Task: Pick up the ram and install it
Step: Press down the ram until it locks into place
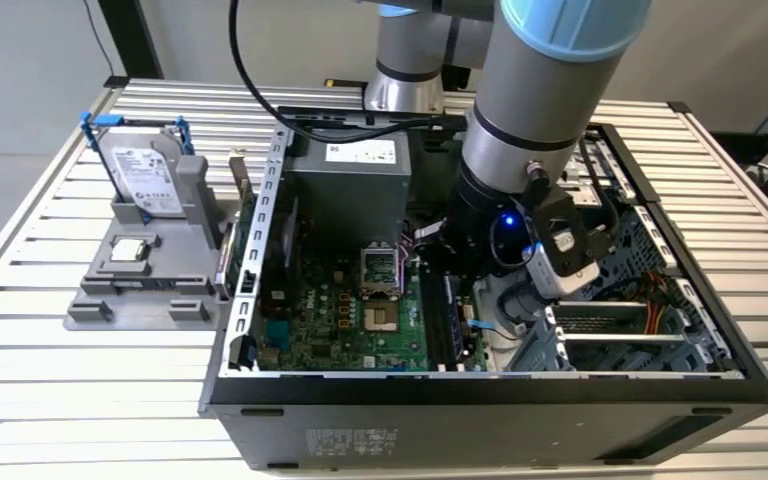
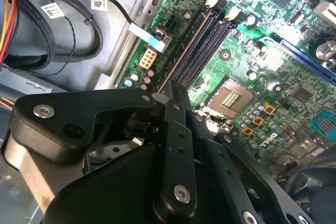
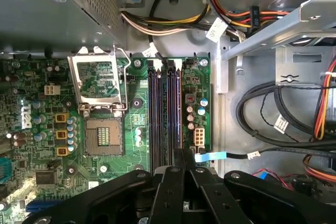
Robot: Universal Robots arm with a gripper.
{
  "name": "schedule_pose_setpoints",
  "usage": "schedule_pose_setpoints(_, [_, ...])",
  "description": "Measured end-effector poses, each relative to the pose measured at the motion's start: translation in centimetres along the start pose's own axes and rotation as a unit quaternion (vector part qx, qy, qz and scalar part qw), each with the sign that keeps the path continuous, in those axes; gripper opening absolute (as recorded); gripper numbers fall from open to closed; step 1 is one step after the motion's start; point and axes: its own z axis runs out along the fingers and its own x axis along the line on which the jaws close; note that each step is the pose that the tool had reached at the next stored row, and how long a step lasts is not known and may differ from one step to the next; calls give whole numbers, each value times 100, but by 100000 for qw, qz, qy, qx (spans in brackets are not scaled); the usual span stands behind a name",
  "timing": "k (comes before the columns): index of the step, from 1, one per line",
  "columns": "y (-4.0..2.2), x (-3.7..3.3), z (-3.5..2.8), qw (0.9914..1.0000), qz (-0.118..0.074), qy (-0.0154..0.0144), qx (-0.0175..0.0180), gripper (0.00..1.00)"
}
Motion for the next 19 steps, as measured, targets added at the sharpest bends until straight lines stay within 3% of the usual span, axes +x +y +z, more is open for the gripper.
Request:
schedule_pose_setpoints(16, [0,1,0,100000,-38,5,7,0])
schedule_pose_setpoints(19, [0,1,-1,99979,-2052,86,-24,0])
